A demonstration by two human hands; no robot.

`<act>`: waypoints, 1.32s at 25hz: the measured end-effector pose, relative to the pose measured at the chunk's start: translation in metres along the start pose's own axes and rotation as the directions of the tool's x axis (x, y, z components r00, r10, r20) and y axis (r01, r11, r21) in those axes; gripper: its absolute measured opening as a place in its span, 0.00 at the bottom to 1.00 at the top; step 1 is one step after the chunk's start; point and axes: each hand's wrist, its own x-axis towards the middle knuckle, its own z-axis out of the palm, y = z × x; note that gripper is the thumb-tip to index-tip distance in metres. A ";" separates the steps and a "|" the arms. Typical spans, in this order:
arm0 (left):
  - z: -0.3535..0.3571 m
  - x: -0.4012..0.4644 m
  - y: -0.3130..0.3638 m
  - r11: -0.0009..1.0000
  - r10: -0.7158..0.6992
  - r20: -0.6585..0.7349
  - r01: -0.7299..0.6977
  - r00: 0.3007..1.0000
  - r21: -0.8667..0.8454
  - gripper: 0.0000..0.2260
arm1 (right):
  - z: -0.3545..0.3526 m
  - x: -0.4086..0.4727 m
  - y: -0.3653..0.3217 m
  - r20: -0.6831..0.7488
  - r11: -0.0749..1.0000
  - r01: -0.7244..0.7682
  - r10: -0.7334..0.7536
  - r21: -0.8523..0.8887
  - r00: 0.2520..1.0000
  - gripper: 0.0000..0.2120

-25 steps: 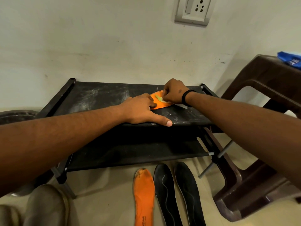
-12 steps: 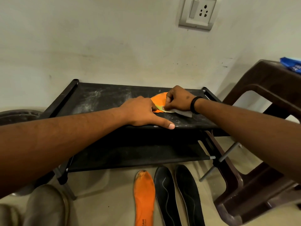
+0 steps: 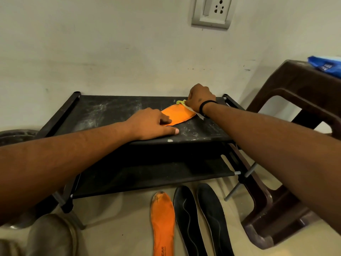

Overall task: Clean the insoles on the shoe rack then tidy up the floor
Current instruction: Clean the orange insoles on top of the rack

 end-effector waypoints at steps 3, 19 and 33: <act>0.004 0.002 -0.003 0.998 0.024 -0.060 -0.027 0.998 -0.053 0.28 | 0.007 -0.007 -0.018 0.040 0.995 0.032 -0.036 0.094 0.999 0.11; 0.006 0.005 -0.019 0.993 -0.066 -0.295 0.035 0.953 -0.111 0.08 | 0.002 -0.027 -0.027 0.093 0.988 0.154 -0.154 0.004 0.984 0.05; 0.005 0.002 -0.017 0.990 -0.135 -0.353 0.111 0.926 -0.087 0.07 | -0.009 -0.047 -0.003 0.095 0.978 0.203 -0.199 -0.037 0.975 0.06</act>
